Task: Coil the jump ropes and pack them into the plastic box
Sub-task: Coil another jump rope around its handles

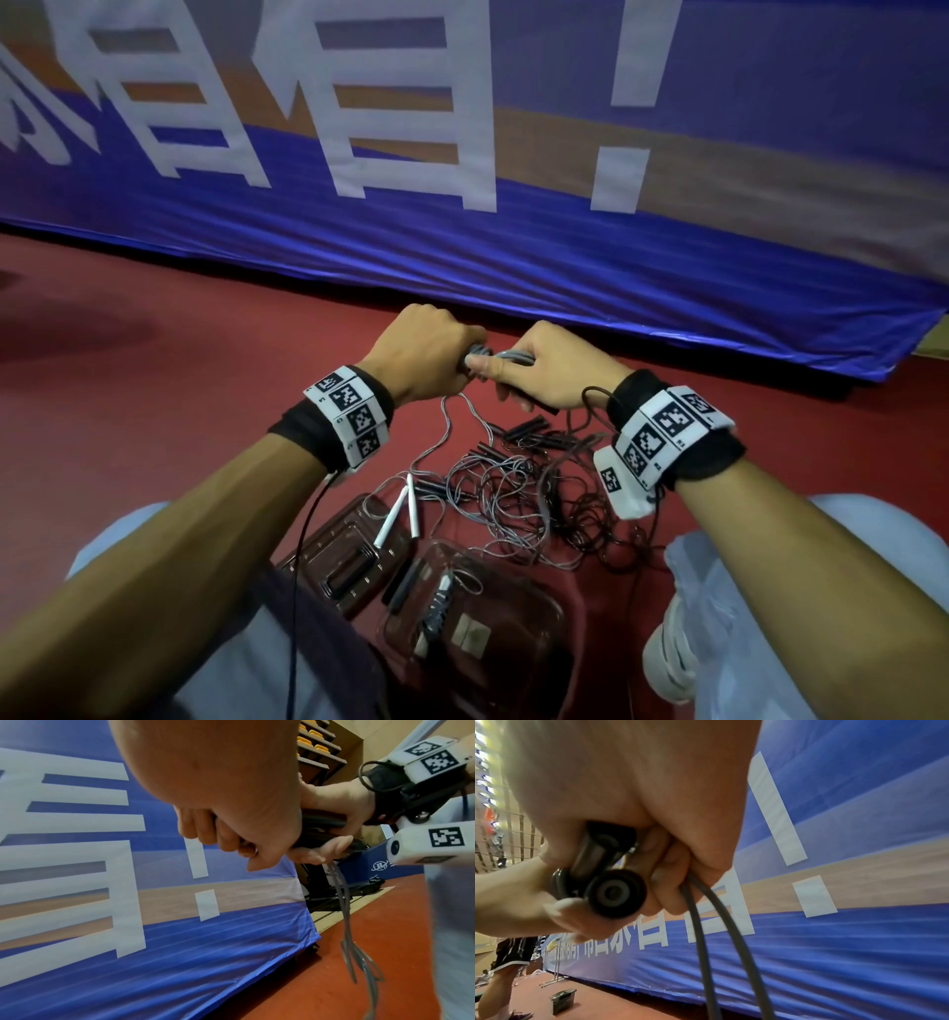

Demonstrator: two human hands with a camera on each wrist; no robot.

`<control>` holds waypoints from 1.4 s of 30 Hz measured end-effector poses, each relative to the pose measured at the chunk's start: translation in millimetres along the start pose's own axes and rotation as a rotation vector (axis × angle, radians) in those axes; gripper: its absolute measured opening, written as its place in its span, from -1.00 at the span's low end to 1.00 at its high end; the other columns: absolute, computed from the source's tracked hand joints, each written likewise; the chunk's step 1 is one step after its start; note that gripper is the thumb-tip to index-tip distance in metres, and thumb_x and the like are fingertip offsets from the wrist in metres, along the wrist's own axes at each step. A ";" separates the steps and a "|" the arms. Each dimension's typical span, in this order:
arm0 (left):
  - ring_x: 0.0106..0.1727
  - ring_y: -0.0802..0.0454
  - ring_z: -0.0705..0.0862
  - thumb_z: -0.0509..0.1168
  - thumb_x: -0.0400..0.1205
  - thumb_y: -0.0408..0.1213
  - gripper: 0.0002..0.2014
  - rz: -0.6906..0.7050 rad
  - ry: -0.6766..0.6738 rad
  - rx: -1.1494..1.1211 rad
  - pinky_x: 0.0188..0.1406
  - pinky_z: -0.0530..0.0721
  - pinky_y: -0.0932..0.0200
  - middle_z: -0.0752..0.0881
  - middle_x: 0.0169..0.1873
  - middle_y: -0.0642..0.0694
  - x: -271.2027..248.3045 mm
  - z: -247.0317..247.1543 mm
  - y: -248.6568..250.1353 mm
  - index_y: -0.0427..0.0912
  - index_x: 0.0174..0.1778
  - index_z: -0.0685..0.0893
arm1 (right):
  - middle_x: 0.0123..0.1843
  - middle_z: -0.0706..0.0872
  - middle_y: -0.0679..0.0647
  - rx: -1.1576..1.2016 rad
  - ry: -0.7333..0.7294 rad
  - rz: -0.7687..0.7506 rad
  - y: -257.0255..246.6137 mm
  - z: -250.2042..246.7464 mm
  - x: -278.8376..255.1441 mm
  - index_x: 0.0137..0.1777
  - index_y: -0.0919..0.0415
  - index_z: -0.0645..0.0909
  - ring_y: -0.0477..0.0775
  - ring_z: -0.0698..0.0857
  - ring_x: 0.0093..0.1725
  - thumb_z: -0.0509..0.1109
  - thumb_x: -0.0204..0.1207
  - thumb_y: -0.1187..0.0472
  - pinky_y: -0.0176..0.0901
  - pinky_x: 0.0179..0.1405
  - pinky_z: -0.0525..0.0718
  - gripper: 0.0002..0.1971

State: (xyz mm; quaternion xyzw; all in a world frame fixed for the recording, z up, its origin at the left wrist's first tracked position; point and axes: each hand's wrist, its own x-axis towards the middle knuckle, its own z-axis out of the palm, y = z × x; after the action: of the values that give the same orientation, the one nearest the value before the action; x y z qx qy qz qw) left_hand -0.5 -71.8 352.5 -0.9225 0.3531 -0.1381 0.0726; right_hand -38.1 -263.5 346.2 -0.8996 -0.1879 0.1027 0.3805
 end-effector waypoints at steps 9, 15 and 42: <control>-0.43 -0.22 0.67 0.34 0.43 0.00 -0.80 -0.058 0.052 -0.216 -0.44 0.39 0.15 0.68 -0.48 -0.05 -10.8 14.9 37.3 0.02 -0.25 0.47 | -0.47 0.76 0.14 -0.081 -0.106 0.013 3.2 -19.0 -13.4 -0.32 0.22 0.78 -0.07 0.53 -0.61 0.36 0.54 -0.42 -0.33 -0.57 0.45 -0.35; -0.41 -0.26 0.62 0.35 0.49 0.11 -0.69 -0.101 0.029 -0.261 -0.42 0.35 0.11 0.69 -0.46 -0.06 -17.2 8.2 42.7 0.03 -0.36 0.42 | -0.60 0.61 0.02 -0.022 -0.159 0.010 2.4 -9.9 -18.3 -0.54 0.15 0.61 -0.06 0.48 -0.62 0.33 0.61 -0.38 -0.19 -0.49 0.45 -0.32; -0.44 -0.15 0.67 0.40 0.40 -0.08 -0.77 -0.605 0.096 -0.619 -0.48 0.63 0.06 0.63 -0.56 -0.07 -7.9 -6.8 17.6 -0.14 -0.47 0.64 | -0.62 0.29 -0.02 0.909 0.181 0.371 -14.3 46.8 17.5 -0.36 0.16 0.40 -0.13 0.14 -0.70 0.09 0.82 0.14 -0.41 -0.72 0.09 -0.57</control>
State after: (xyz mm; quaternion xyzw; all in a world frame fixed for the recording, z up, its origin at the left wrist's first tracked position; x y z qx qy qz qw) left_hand -19.3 -79.8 353.3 -0.9552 0.0946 -0.0834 -0.2676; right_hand -41.3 -216.8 323.5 -0.6664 0.0730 0.1618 0.7241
